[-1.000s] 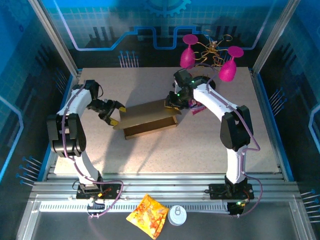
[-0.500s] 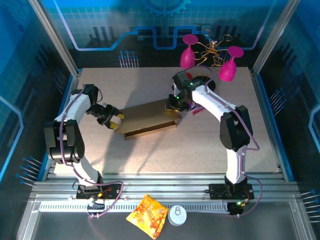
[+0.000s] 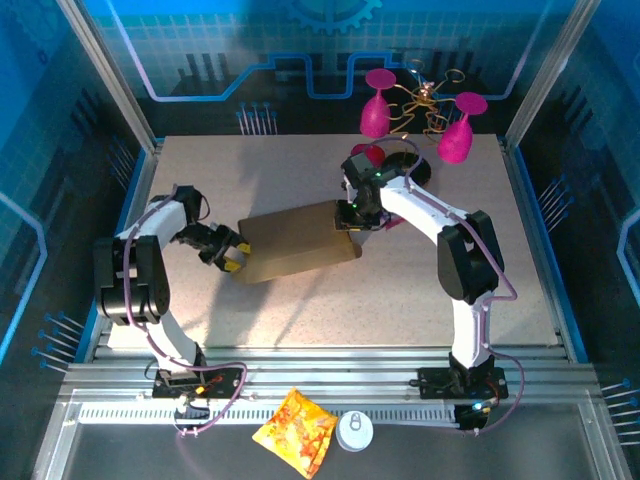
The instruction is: Fold the paper box
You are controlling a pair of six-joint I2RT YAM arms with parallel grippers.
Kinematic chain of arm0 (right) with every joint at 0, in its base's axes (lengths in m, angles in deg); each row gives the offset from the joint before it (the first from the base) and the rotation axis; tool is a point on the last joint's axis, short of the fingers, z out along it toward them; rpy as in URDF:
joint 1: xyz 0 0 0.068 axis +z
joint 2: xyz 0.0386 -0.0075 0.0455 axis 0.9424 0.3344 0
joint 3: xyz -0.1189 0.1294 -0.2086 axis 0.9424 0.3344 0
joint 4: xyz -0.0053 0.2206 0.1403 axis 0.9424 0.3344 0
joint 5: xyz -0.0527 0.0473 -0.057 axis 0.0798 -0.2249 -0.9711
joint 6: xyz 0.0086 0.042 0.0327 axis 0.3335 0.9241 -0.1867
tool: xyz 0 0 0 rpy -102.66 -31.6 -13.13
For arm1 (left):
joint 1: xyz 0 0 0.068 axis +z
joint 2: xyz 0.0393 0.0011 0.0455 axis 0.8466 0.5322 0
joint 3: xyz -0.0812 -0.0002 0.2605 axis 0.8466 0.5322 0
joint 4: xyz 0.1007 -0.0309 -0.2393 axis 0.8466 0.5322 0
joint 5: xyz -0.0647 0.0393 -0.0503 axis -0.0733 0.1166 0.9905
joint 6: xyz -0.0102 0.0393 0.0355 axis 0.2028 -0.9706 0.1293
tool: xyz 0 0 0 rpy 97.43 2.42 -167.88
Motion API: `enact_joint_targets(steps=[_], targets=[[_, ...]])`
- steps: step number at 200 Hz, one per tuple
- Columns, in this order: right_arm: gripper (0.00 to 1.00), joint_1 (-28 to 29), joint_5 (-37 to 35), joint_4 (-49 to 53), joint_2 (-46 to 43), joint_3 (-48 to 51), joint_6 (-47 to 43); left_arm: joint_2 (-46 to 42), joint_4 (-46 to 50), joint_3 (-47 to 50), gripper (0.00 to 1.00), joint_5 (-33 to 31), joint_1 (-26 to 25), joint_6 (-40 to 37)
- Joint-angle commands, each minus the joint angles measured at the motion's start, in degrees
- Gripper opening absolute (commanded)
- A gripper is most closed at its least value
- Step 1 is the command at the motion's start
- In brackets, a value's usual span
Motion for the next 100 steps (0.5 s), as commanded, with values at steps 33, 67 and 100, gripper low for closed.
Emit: enact_joint_targets(steps=[33,67,100], targets=[[0.36,0.4,-0.7,2.6,1.2,-0.8,-3.1,1.9,1.0,0.0,0.45,-4.7,-0.7,-4.7],[0.48,-1.3,4.0,1.2,-0.4,0.4,-4.0,2.6,-2.2,1.1,0.39,-4.3,-0.8,-5.5],[0.65,-4.9,12.4,-4.9,-4.6,4.7,-5.5,2.9,-2.9,1.4,0.3,-4.8,-0.8,-6.9]])
